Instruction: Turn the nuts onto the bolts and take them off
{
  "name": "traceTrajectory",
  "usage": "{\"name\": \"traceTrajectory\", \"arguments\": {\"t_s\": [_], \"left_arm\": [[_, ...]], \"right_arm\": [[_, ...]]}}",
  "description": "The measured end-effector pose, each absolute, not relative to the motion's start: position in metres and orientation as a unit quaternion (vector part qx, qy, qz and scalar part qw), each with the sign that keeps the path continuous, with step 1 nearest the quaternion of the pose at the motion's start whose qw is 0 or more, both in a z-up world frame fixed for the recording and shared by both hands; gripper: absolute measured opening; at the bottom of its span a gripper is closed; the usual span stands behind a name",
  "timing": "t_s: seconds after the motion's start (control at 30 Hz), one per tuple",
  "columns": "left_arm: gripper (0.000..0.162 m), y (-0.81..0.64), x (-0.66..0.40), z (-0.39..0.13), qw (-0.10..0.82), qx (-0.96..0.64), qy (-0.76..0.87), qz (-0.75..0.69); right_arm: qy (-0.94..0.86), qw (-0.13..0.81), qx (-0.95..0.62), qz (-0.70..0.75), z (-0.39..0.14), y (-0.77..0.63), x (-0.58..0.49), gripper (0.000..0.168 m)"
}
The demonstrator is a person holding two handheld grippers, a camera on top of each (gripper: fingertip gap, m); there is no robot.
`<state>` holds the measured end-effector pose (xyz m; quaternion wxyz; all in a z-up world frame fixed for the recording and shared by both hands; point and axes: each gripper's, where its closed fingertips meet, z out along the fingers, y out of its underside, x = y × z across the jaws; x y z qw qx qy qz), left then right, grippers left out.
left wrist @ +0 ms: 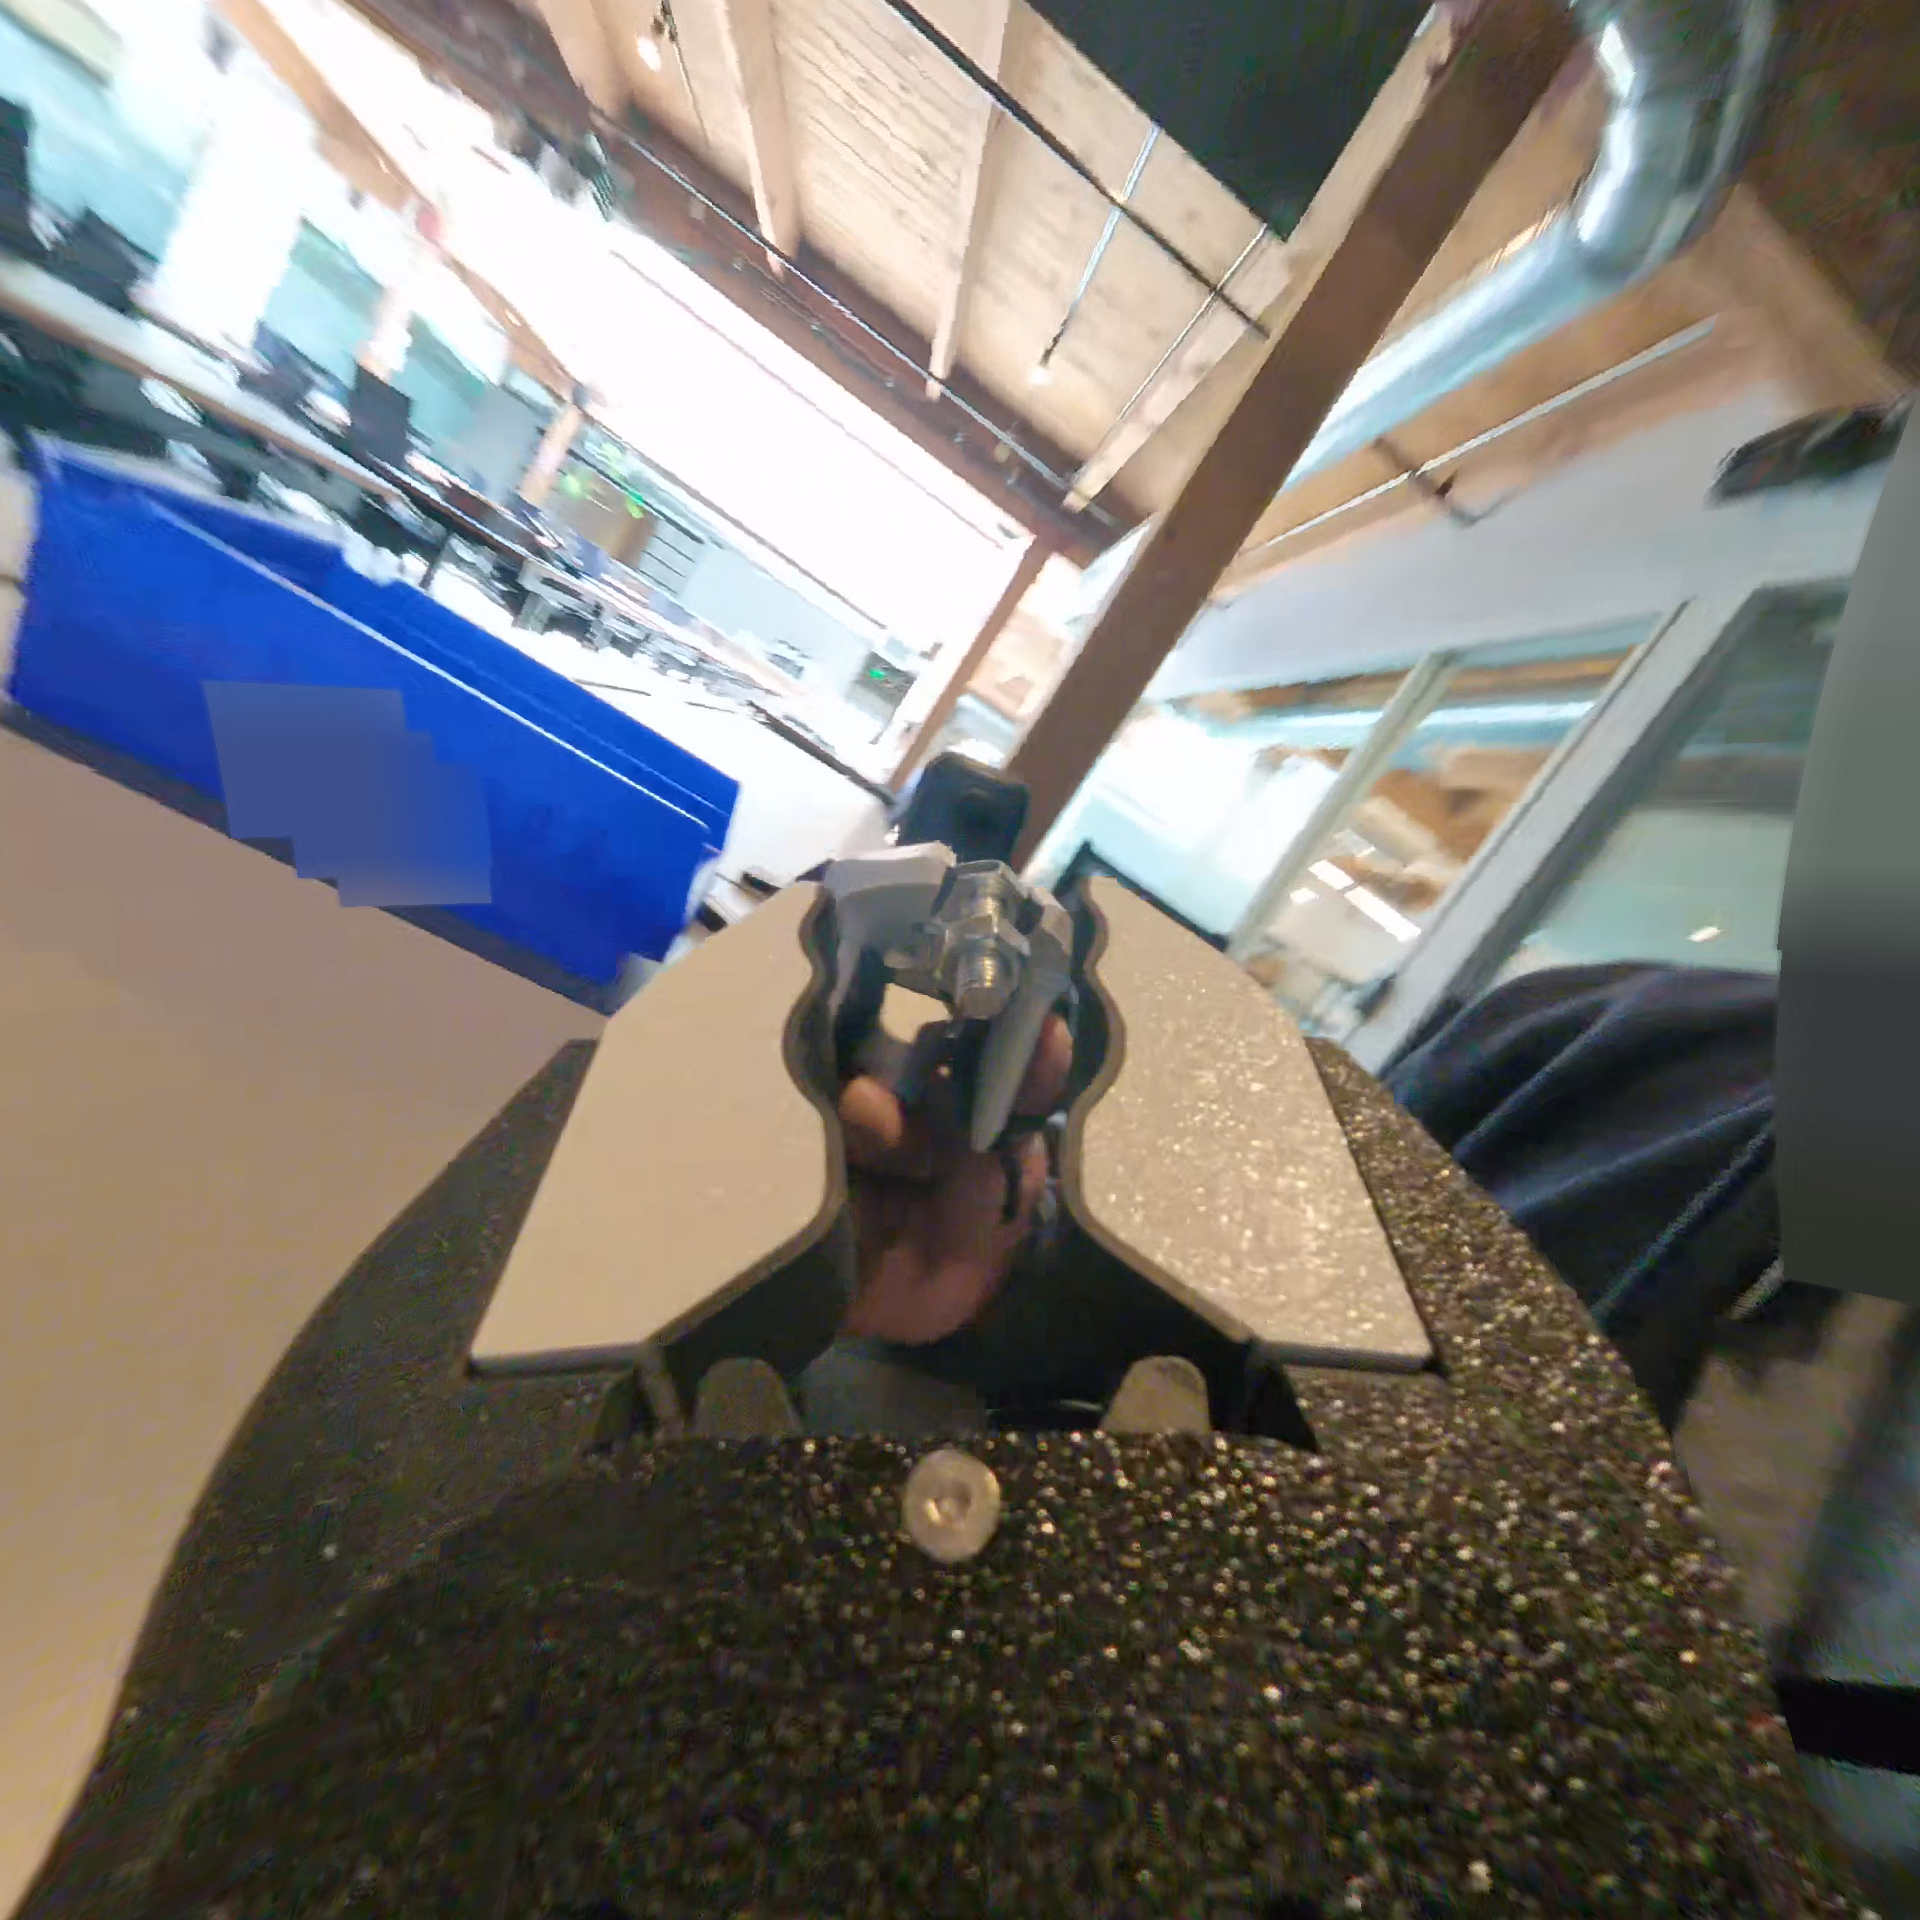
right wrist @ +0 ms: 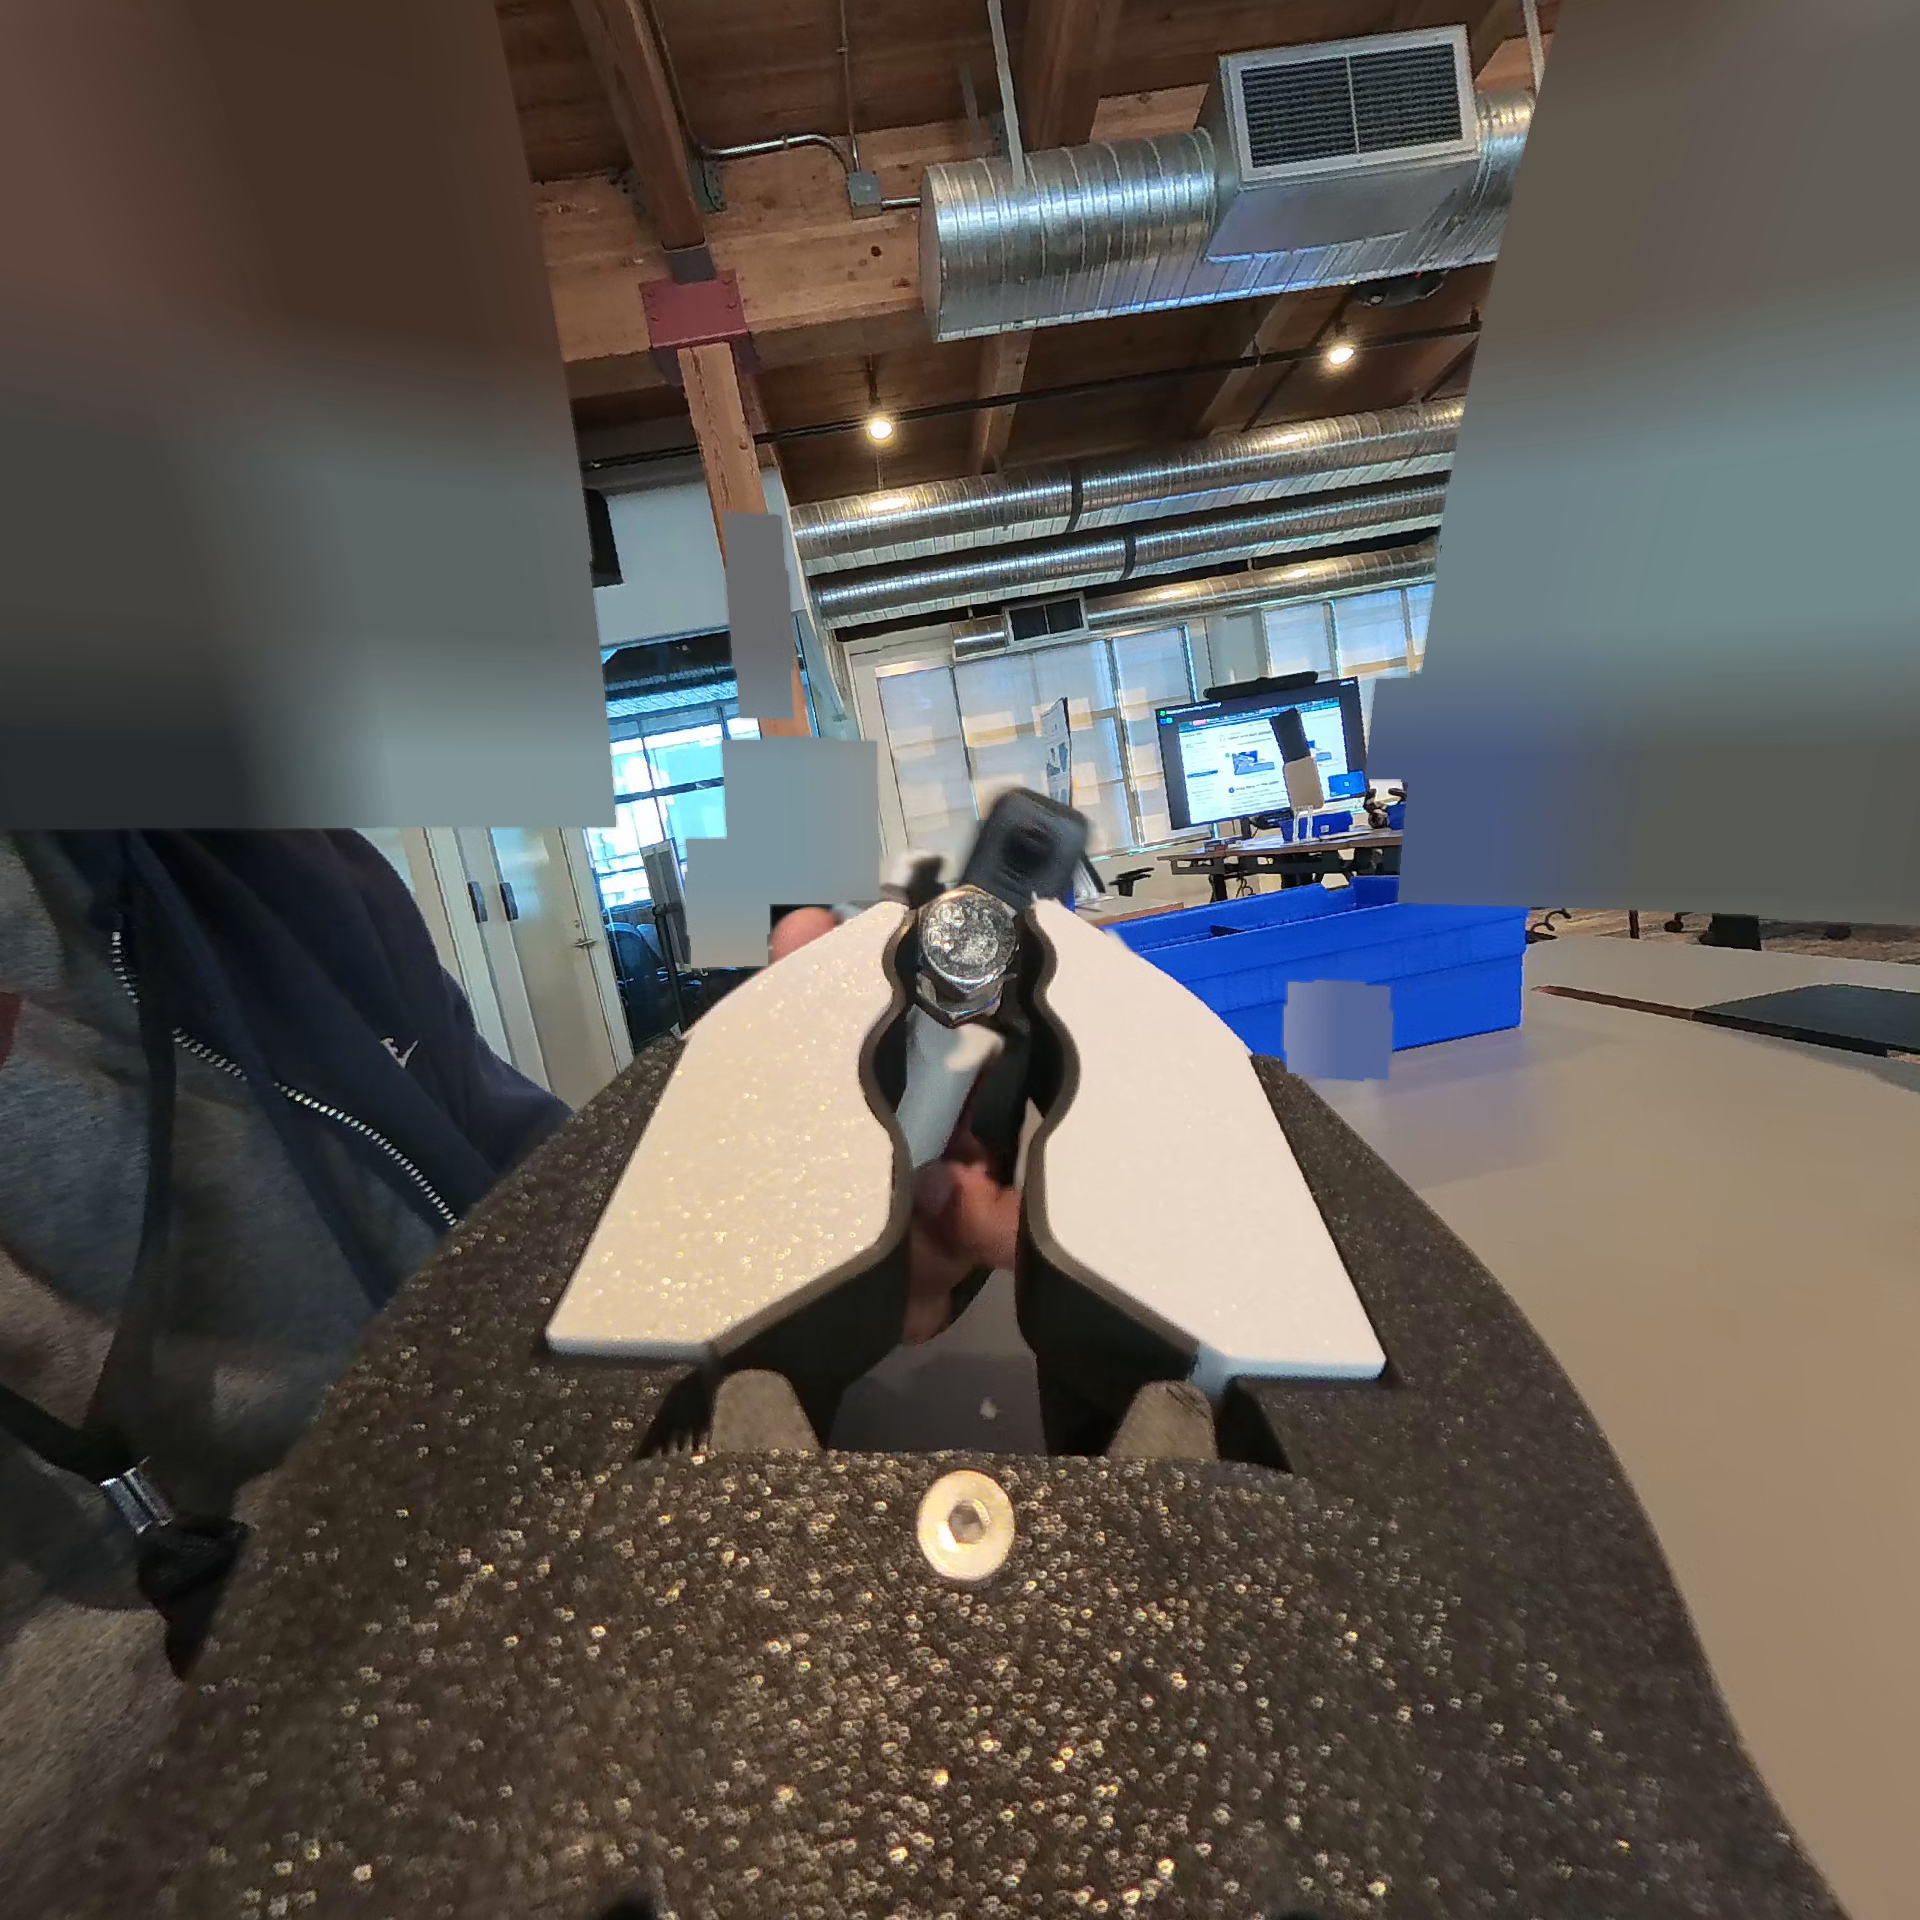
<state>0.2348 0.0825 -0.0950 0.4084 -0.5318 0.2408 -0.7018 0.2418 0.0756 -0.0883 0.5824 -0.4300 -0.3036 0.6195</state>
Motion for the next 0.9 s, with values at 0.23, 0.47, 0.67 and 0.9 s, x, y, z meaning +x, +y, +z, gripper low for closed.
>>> {"name": "traceTrajectory", "arguments": {"t_s": [0.23, 0.47, 0.67, 0.9], "left_arm": [[0.033, 0.072, 0.245, -0.105, 0.262, -0.531, 0.189, -0.783], [0.028, 0.064, 0.247, -0.097, 0.204, -0.506, 0.154, -0.824], [0.018, 0.067, 0.248, -0.102, 0.247, -0.527, 0.179, -0.793], [0.018, 0.071, 0.249, -0.106, 0.516, -0.542, 0.357, -0.559]], "right_arm": [[-0.307, 0.585, -0.432, 0.614, -0.089, 0.075, 0.241, 0.016], [-0.312, 0.585, -0.431, 0.612, -0.089, 0.074, 0.240, 0.017], [-0.316, 0.585, -0.435, 0.608, -0.090, 0.074, 0.238, 0.016], [-0.309, 0.579, -0.434, 0.617, -0.090, 0.075, 0.239, 0.017]]}}
